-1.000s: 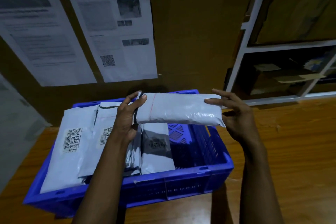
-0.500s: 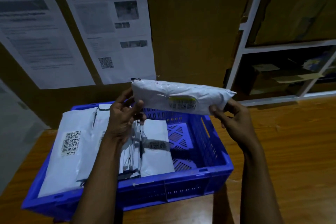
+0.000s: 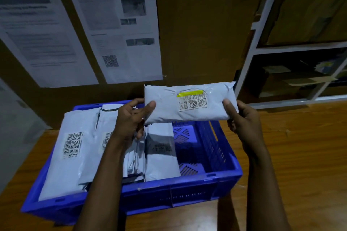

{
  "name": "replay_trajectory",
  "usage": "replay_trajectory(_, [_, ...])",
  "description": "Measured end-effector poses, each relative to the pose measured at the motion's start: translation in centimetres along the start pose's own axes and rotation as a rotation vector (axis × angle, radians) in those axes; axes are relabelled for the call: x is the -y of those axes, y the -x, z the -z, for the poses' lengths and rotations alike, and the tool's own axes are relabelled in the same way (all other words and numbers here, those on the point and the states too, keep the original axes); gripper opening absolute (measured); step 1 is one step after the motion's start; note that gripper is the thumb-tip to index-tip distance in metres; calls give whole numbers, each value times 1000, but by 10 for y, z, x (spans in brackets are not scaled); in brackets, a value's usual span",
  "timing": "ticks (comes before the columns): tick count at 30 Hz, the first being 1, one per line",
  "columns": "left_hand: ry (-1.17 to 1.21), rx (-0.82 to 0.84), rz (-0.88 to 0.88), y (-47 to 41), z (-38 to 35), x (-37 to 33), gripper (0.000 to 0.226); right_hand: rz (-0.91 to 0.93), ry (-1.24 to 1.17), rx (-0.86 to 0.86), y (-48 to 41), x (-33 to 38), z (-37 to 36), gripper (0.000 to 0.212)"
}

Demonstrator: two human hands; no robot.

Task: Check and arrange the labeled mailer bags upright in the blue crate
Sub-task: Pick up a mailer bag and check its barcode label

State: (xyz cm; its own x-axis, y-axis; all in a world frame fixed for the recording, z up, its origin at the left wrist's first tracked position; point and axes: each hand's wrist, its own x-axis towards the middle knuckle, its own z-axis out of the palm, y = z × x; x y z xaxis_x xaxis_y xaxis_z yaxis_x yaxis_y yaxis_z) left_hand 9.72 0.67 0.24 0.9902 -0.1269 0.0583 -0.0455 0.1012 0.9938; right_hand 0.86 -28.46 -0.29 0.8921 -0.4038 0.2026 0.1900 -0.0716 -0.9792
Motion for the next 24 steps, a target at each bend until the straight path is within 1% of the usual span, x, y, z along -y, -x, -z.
replay_trajectory(5, [80,39,17,5,-5,-3,30,-40,-84,-71,0,1,-4,34])
replay_trajectory(7, [122,26,20,5,-6,-5,28,-47,-143,-50,1,3,-7,35])
replay_trajectory(11, [194,2,30,3,-5,-5,34,-87,-223,18,4,8,-16,42])
replay_trajectory(14, [196,47,54,4,-6,-3,40,-116,-242,59,5,11,-28,46])
replay_trajectory(16, [180,127,88,5,-5,-1,50,-105,-251,60,4,11,-35,42])
replay_trajectory(17, [155,185,103,6,-4,0,51,-97,-265,42,3,11,-38,39])
replay_trajectory(20, [2,447,122,13,0,-3,41,-94,-312,-36,-2,13,-43,34])
replay_trajectory(21, [-36,531,129,15,1,-5,42,-94,-332,-62,-4,13,-43,34])
replay_trajectory(23, [-3,627,152,18,-1,-6,56,-99,-351,-98,-6,13,-41,33])
replay_trajectory(24, [45,633,163,18,-2,-7,62,-101,-344,-103,-6,13,-41,33])
